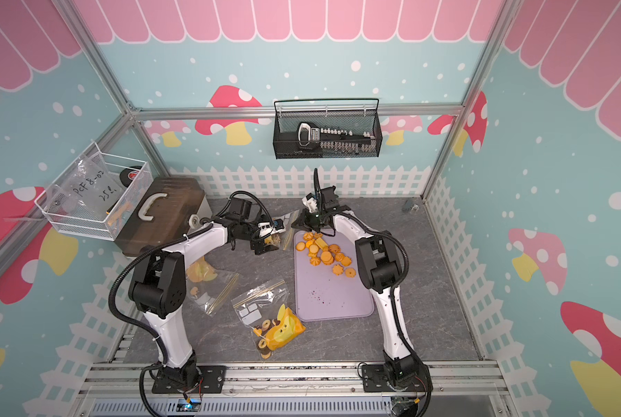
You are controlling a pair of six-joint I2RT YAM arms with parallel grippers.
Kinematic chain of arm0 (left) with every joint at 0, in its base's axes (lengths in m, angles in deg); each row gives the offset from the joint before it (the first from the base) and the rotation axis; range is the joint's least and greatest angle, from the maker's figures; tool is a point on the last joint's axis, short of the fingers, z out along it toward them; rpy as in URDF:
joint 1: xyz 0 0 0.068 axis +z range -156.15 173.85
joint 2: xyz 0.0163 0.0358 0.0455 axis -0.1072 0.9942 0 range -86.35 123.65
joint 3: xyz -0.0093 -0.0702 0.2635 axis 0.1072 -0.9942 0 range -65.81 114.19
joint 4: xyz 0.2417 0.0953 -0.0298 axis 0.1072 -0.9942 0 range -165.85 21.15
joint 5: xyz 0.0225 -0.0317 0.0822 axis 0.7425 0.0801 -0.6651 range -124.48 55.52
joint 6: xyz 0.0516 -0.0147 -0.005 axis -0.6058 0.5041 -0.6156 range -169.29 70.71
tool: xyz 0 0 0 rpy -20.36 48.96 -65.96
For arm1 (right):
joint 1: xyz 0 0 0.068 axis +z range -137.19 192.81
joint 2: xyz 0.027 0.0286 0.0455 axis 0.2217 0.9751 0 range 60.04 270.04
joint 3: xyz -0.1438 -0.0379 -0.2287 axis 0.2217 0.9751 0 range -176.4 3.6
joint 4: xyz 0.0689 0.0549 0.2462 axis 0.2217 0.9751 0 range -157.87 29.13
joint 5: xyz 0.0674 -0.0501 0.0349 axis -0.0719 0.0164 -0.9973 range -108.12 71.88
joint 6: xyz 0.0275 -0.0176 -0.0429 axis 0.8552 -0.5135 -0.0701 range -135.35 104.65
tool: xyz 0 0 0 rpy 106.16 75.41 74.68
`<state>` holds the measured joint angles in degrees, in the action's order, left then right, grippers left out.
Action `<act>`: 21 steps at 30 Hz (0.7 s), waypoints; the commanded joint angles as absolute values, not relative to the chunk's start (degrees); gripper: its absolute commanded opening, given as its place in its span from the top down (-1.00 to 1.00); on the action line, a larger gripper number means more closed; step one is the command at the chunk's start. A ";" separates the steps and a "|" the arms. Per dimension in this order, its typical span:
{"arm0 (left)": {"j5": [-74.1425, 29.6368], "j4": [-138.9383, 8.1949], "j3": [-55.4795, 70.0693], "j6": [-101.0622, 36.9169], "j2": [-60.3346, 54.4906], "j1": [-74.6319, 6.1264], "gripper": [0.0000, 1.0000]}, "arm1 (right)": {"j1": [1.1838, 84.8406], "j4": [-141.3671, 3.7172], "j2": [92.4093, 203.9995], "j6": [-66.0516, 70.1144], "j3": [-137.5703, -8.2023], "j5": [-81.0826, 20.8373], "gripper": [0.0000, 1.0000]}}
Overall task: Pour cookies out of the ziploc bag
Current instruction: Adjust the ziploc bag at the center of the board.
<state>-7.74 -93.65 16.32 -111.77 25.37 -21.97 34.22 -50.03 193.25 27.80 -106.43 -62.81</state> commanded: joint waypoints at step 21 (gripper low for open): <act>-9.48 -90.53 22.61 -113.01 30.65 -23.12 -0.49 | 33.64 -51.00 191.96 28.96 -108.10 -64.83 0.98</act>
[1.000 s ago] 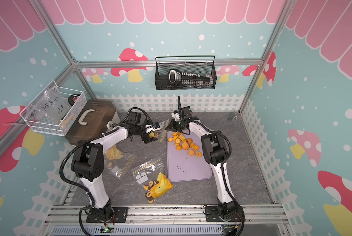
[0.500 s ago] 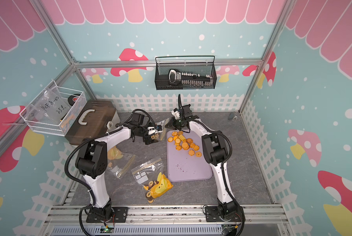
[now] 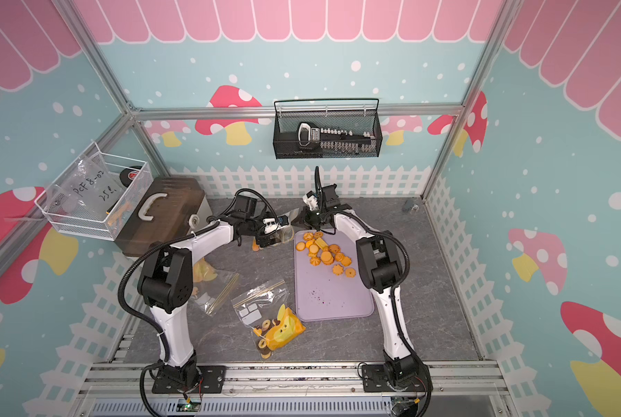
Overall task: Pour cookies out of the ziploc bag
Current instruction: Adjust the ziploc bag at the center of the board.
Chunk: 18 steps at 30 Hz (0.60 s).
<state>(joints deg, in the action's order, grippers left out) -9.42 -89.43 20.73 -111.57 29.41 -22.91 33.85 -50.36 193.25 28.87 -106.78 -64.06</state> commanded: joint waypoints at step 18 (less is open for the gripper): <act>-8.26 -91.71 25.35 -110.71 31.99 -23.29 0.49 | 33.12 -51.55 186.75 27.68 -101.65 -63.53 0.15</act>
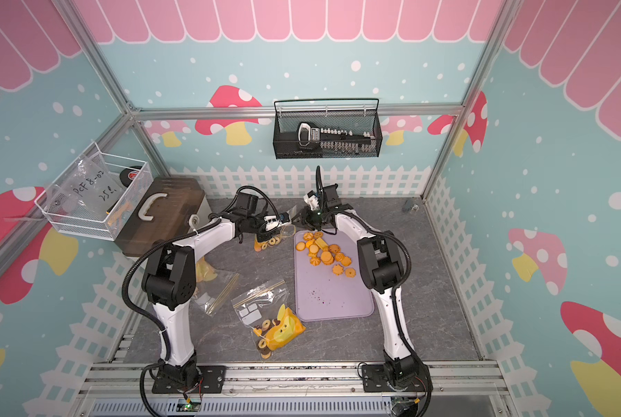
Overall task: Pour cookies out of the ziploc bag
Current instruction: Adjust the ziploc bag at the center of the board.
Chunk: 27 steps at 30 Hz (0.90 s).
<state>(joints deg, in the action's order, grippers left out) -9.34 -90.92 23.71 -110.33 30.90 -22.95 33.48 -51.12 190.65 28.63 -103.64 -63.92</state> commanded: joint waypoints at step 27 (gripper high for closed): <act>-8.03 -90.40 24.18 -108.19 30.54 -23.36 0.65 | 35.31 -51.44 186.38 26.35 -98.44 -57.57 0.17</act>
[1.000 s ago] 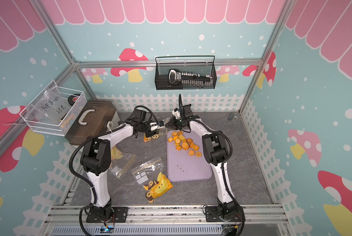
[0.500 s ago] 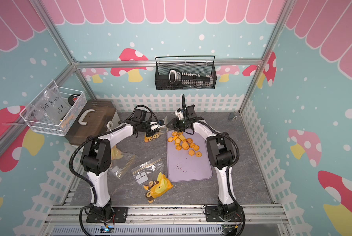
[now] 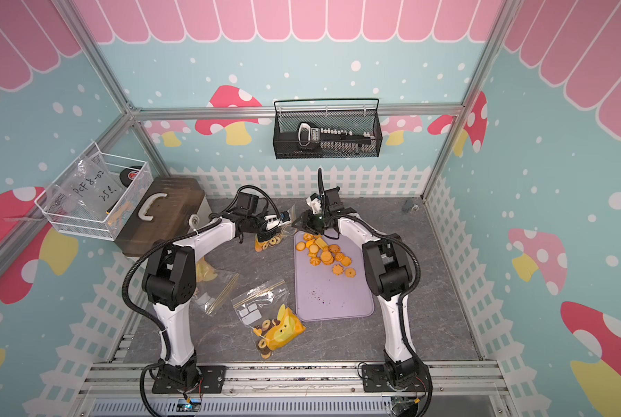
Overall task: Pour cookies out of the ziploc bag
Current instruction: Adjust the ziploc bag at the center of the board.
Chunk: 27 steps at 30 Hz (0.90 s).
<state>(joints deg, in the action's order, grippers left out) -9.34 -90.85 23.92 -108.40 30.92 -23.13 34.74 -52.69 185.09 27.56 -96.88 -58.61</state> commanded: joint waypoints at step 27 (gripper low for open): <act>-6.51 -89.27 22.07 -106.60 28.93 -23.38 0.73 | 34.96 -51.86 184.42 24.37 -93.96 -55.05 -0.20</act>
<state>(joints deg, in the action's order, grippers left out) -8.75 -90.11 23.36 -107.01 30.81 -23.13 35.20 -51.51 183.15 24.13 -91.24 -55.49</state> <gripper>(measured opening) 0.138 0.602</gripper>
